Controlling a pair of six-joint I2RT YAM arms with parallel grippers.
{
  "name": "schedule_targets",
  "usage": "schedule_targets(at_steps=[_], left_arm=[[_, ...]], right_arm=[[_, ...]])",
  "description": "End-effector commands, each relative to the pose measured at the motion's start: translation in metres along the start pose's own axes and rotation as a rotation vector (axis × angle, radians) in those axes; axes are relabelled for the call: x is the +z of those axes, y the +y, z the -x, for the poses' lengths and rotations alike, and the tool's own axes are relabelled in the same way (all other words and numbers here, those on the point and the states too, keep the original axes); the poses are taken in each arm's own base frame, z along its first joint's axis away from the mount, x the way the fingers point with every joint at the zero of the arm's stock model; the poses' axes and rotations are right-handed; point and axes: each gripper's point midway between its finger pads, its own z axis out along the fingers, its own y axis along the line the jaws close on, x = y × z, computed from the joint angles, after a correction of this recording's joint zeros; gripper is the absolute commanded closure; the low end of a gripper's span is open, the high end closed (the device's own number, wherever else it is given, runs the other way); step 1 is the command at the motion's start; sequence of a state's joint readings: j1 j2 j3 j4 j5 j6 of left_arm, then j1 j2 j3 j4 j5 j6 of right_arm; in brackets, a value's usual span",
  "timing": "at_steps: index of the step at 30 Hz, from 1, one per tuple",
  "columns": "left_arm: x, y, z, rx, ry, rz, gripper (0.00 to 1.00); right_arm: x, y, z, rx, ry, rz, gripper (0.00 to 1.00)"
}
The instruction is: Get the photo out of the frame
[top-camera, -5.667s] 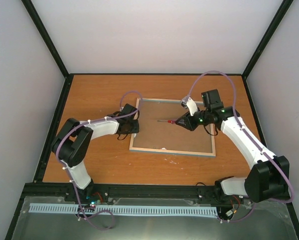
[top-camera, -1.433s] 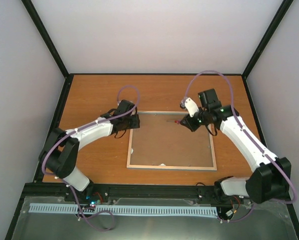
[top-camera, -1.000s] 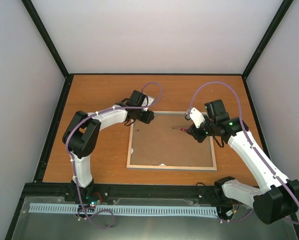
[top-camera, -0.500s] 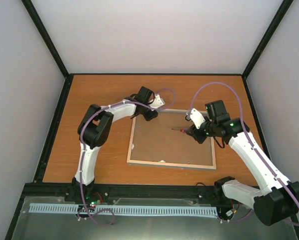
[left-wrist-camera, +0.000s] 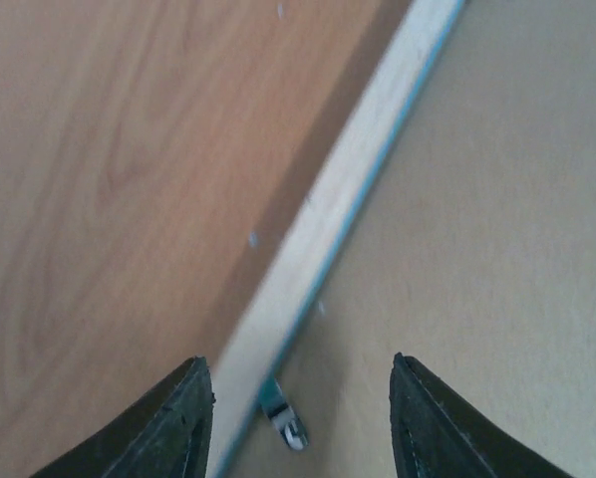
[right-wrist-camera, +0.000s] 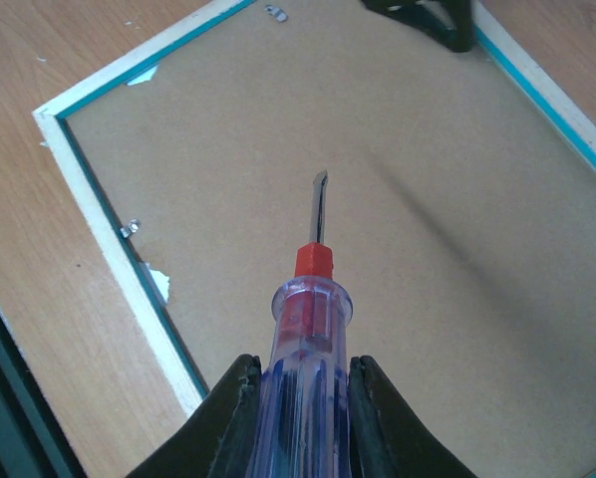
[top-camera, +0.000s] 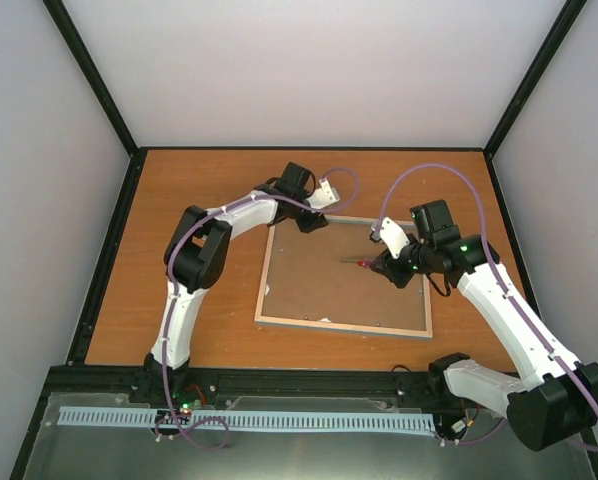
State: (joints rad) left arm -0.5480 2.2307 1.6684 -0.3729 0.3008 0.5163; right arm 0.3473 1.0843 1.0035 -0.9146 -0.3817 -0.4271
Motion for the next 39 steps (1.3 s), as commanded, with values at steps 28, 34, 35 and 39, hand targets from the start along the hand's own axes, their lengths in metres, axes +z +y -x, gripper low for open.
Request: schedule_targets(at_steps=[28,34,35,39], left_arm=[[0.049,-0.001,-0.032,-0.064,0.174,-0.12,0.67],[0.032,0.0,-0.072,-0.205,0.288,-0.103,0.75],[0.026,0.006,-0.075,-0.227,0.294,-0.08,0.77],[0.003,0.024,-0.093,-0.33,0.312,0.002,0.8]], right_arm=[[-0.024,0.021,0.016,-0.037,-0.072,0.078,0.97],[-0.023,0.023,0.017,-0.033,-0.082,0.092,0.97],[-0.022,0.023,0.017,-0.031,-0.083,0.095,0.97],[-0.02,0.025,0.018,-0.027,-0.088,0.109,0.97]])
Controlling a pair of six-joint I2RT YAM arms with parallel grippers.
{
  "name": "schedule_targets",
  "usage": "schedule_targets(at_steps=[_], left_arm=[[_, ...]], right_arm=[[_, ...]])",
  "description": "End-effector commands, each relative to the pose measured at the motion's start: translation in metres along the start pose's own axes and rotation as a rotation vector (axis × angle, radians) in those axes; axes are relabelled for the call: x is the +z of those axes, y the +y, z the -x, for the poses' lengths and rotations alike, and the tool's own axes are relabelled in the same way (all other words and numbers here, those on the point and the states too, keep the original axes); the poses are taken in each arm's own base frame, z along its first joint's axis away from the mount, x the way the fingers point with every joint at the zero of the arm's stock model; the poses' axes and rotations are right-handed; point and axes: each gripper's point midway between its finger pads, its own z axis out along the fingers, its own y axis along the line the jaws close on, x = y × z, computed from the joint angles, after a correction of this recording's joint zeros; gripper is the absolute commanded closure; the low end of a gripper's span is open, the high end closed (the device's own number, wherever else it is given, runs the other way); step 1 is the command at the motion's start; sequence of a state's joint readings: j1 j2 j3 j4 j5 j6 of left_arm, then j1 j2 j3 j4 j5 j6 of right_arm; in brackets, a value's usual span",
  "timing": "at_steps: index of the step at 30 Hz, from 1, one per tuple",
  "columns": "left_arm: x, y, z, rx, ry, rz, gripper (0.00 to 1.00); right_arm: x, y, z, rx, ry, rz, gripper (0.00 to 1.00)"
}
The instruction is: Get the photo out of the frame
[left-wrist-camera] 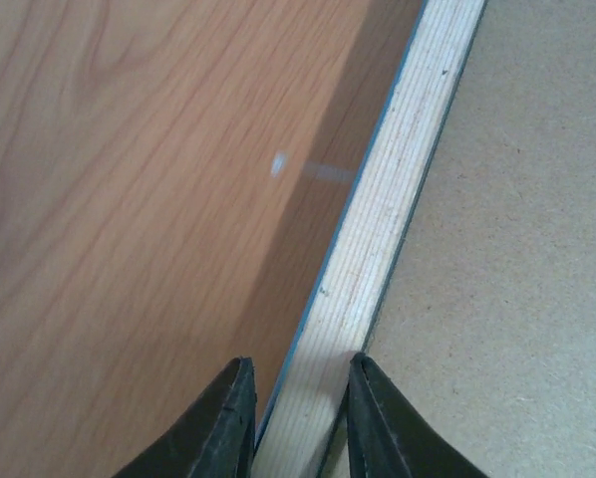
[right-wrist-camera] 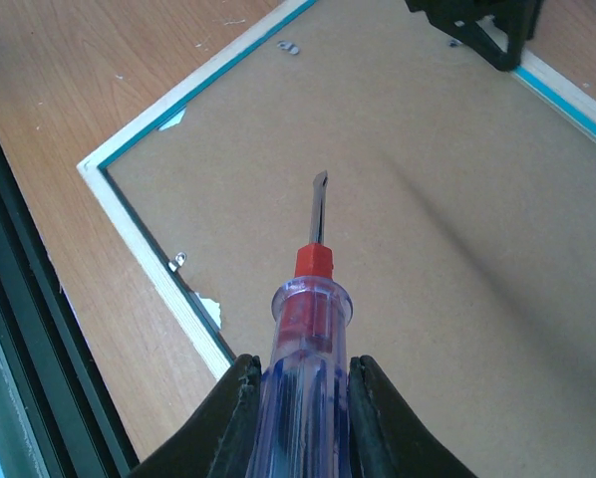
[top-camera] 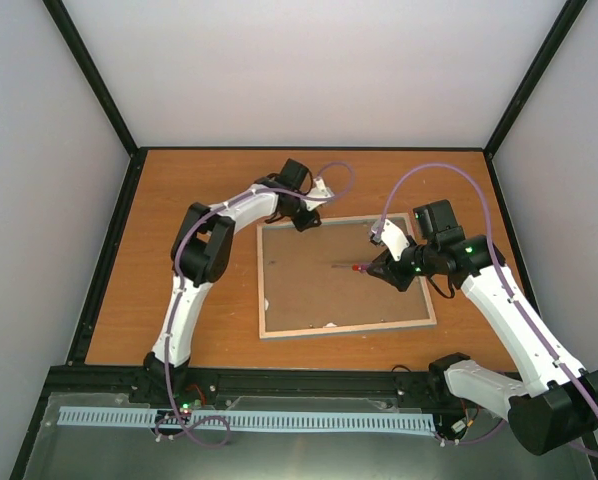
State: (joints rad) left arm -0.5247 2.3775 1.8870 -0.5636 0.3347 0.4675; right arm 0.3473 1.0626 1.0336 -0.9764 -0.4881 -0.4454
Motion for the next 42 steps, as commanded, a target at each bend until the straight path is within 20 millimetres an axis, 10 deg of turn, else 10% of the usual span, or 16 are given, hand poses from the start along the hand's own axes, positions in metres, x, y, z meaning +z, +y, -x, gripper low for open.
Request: schedule_targets(at_steps=[1,10,24,30,42], left_arm=[[-0.02,0.027,-0.085,-0.273,0.217,0.094,0.81],[-0.07,0.044,-0.142,-0.605,0.27,0.211,0.85],[-0.104,-0.096,-0.212,-1.236,0.237,0.121,0.86],[-0.126,-0.141,-0.203,-1.394,0.092,0.047,0.71],[-0.178,-0.148,-0.196,-1.309,-0.013,0.092,0.55]], right_arm=[[-0.006,0.003,0.012,-0.016,-0.051,0.012,0.97],[-0.004,0.004,0.012,-0.021,-0.062,0.017,0.97],[0.003,0.004,0.018,-0.025,-0.075,0.053,0.97],[0.008,0.006,0.026,-0.002,-0.085,0.097,0.97],[0.027,0.008,0.052,-0.026,-0.052,0.151,0.97]])
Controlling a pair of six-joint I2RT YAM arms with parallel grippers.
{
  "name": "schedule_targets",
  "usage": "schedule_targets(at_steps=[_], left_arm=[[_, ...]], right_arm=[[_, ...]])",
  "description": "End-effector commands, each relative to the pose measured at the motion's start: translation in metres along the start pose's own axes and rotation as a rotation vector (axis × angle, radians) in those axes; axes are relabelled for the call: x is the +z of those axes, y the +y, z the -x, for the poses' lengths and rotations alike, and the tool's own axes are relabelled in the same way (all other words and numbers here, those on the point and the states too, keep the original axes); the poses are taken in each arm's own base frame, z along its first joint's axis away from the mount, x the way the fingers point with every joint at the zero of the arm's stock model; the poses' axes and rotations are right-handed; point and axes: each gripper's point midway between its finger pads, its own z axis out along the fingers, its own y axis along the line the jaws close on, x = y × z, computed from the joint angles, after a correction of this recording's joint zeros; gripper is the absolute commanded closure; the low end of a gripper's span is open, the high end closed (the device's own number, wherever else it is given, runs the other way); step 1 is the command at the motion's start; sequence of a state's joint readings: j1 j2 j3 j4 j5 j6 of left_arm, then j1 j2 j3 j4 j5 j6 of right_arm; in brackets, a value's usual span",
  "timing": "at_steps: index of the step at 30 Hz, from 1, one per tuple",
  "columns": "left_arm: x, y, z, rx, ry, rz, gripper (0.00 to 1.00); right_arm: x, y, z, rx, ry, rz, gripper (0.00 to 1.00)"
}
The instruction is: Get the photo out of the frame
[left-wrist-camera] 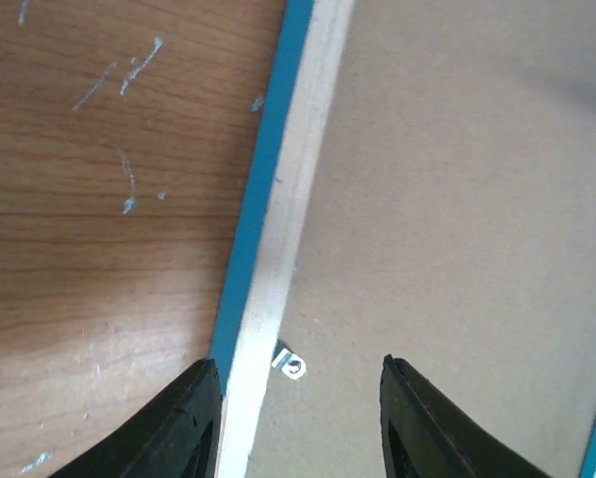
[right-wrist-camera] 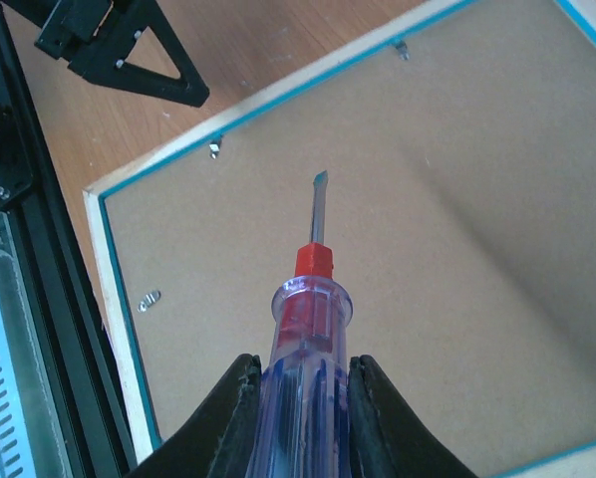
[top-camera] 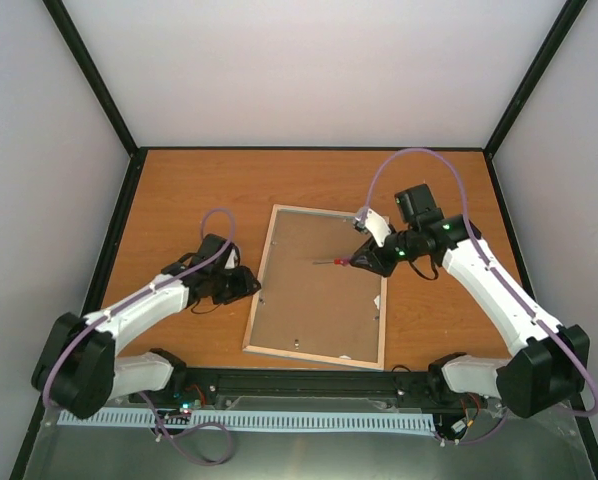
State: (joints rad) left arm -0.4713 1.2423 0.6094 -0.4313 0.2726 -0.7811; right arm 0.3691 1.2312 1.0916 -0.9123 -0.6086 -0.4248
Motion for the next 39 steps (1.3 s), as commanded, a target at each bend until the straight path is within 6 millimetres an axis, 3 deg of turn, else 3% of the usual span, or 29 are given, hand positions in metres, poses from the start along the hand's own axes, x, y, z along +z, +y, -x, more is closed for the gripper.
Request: schedule_targets(at_steps=[1,10,16,22,31,36,39], left_arm=[[-0.014,0.007,-0.014,-0.009,0.009,0.008,0.56],[-0.011,0.01,-0.043,-0.004,0.046,0.013,0.59],[-0.003,0.013,-0.061,0.014,0.082,0.069,0.61],[0.006,0.024,-0.071,-0.004,0.072,0.098,0.61],[0.013,0.032,-0.079,-0.014,0.066,0.093,0.62],[-0.008,0.015,-0.06,0.017,-0.037,0.055,0.59],[-0.018,0.018,-0.055,0.01,-0.086,0.063,0.58]], right_arm=[[0.003,0.01,0.031,-0.072,-0.03,0.013,0.97],[0.046,0.034,0.057,-0.155,0.072,0.063,0.97],[0.083,0.056,0.056,-0.196,0.153,0.103,0.97],[0.12,0.065,0.059,-0.197,0.237,0.098,0.97],[0.144,0.089,0.056,-0.201,0.292,0.165,0.97],[0.148,0.094,0.055,-0.205,0.298,0.178,0.97],[0.149,0.095,0.056,-0.204,0.296,0.183,0.97]])
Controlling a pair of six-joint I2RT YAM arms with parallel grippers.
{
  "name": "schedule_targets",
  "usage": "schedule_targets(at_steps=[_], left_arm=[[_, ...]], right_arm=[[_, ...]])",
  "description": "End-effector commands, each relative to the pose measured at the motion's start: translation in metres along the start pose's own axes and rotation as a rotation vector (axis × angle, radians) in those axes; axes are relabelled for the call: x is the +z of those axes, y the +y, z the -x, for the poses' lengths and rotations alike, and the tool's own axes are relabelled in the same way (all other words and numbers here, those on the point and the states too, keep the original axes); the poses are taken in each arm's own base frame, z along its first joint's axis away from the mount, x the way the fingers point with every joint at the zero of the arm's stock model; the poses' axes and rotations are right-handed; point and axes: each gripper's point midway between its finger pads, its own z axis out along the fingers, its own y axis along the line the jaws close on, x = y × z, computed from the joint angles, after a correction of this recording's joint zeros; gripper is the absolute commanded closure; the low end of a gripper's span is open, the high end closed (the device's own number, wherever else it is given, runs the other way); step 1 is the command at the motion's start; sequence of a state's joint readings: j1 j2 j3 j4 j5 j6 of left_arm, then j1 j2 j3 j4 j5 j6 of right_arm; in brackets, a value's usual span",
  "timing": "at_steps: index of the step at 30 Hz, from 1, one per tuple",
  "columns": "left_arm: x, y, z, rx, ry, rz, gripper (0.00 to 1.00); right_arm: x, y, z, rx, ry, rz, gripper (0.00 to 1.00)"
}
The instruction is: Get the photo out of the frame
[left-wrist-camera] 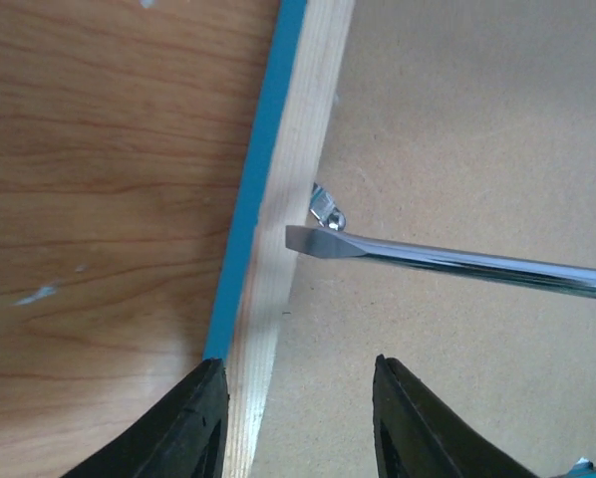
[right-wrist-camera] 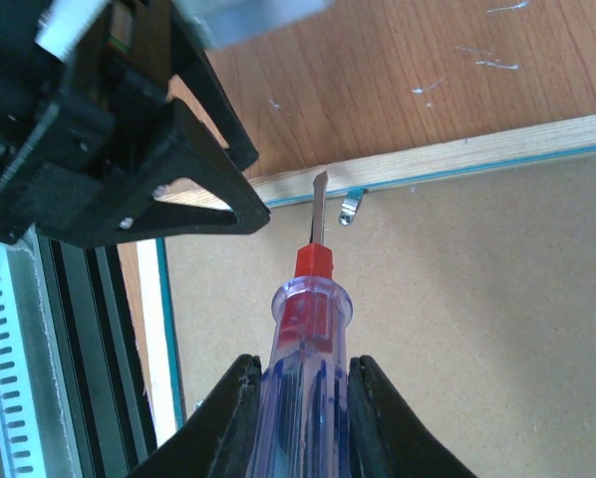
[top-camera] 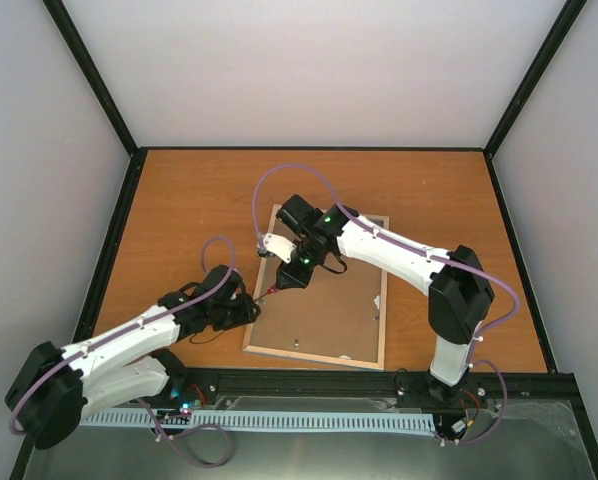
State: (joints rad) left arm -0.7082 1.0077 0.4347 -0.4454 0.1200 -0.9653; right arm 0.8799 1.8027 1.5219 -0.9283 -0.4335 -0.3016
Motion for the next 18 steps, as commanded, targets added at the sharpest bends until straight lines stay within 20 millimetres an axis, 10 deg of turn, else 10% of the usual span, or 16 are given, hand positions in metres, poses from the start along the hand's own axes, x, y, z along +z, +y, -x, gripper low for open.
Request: schedule_targets(at_steps=[1,18], left_arm=[[-0.011,0.014,0.003,-0.019,-0.054,0.06,0.58],[0.017,0.016,-0.01,0.014,0.038,0.063,0.63]], right_arm=[[-0.004,0.005,0.012,-0.007,-0.027,0.008,0.97],[0.01,0.0,0.006,-0.003,0.02,-0.019,0.97]])
